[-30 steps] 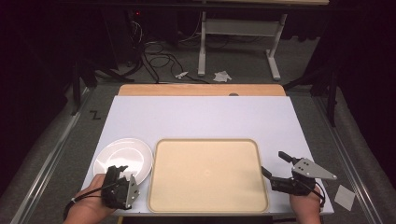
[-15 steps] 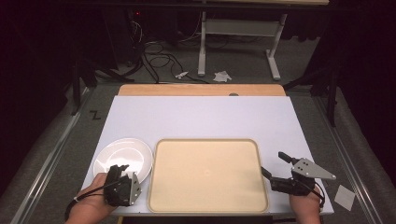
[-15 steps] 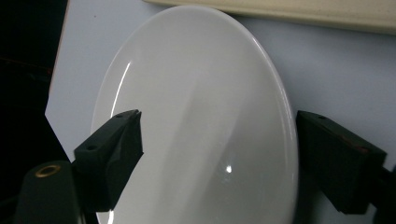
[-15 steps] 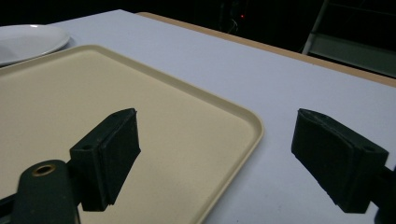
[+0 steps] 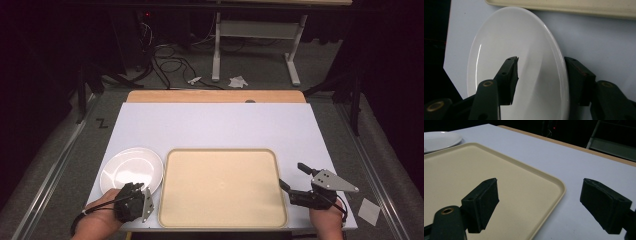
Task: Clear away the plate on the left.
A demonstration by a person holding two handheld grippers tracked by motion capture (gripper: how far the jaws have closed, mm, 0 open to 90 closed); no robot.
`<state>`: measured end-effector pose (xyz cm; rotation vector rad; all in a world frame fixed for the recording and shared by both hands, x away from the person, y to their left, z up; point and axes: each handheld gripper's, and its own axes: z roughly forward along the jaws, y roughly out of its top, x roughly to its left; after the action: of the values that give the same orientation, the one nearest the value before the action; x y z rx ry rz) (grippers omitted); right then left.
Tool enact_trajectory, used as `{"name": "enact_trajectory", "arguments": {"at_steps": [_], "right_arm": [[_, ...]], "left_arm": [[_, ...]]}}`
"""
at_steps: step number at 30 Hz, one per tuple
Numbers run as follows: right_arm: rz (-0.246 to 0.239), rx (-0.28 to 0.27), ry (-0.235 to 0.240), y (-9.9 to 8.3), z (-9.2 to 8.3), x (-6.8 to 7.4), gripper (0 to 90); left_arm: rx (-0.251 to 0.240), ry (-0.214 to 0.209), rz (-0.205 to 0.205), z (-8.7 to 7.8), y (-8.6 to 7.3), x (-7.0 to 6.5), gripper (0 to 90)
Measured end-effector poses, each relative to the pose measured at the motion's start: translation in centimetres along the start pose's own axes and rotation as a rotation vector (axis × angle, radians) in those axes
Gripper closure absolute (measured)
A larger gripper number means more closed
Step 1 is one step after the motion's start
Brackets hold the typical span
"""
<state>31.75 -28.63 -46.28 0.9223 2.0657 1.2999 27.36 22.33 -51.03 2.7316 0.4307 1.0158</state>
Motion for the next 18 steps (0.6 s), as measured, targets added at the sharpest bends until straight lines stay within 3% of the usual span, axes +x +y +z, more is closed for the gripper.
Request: {"name": "enact_trajectory", "arguments": {"at_steps": [15, 18], "right_arm": [[0.0, -0.004, -0.002, 0.0, -0.1, -0.1, 16.1], [-0.003, -0.003, -0.003, 0.1, 0.1, -0.2, 16.1]], "left_arm": [[0.061, -0.037, -0.07, 0.3, 0.9, 0.2, 61.5], [0.07, -0.041, -0.062, 0.3, 1.0, 0.2, 64.5]]}}
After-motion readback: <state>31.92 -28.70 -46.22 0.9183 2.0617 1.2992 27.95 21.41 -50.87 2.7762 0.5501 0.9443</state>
